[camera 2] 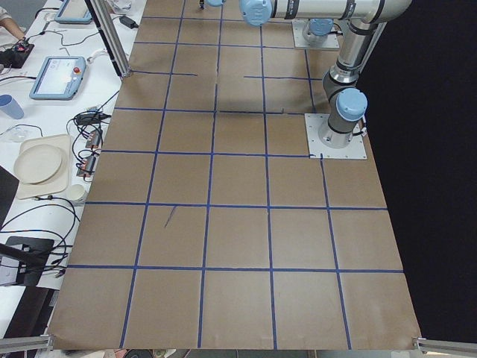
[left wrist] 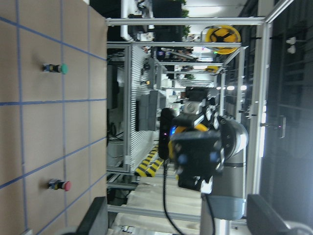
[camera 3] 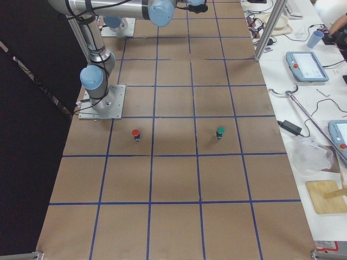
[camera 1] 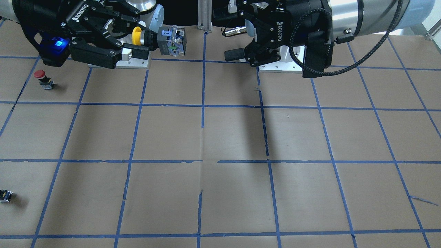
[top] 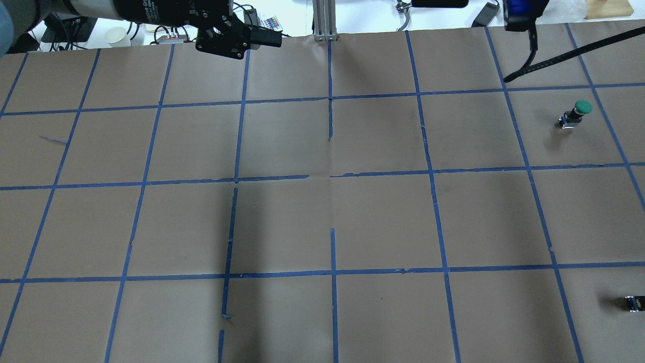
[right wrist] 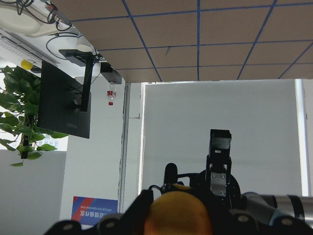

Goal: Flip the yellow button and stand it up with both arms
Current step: 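Open the left gripper and pull it back while the right gripper carries the button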

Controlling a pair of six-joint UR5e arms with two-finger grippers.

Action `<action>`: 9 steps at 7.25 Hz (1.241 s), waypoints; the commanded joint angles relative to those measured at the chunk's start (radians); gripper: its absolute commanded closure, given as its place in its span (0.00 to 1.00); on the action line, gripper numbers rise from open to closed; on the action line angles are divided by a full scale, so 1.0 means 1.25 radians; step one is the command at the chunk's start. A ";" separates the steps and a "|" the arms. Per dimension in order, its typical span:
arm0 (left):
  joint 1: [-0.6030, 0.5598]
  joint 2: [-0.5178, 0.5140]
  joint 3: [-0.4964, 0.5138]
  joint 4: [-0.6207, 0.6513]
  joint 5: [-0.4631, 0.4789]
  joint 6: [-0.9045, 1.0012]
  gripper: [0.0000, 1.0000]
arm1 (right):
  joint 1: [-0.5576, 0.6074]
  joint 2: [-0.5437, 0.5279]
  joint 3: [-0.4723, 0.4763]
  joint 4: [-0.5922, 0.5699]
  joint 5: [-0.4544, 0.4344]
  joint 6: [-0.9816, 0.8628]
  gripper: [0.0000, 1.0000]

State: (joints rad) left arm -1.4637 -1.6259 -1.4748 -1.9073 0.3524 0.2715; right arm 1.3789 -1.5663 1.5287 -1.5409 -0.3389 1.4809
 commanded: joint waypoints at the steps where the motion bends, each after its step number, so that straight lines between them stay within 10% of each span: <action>1: 0.016 -0.022 0.029 0.016 0.226 0.000 0.00 | -0.007 -0.016 0.012 -0.003 -0.125 -0.131 0.78; 3: 0.014 -0.044 0.029 0.077 0.342 0.001 0.00 | -0.007 -0.027 0.043 0.005 -0.234 -0.377 0.78; 6: -0.044 -0.082 0.023 0.208 0.822 0.002 0.02 | -0.007 -0.031 0.068 0.026 -0.462 -0.735 0.81; 9: -0.089 0.035 -0.030 0.209 0.983 0.002 0.02 | -0.010 -0.028 0.077 0.087 -0.797 -1.298 0.81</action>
State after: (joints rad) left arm -1.5662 -1.6318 -1.4770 -1.6508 1.5092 0.2748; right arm 1.3689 -1.6029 1.6163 -1.4449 -1.1931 0.1210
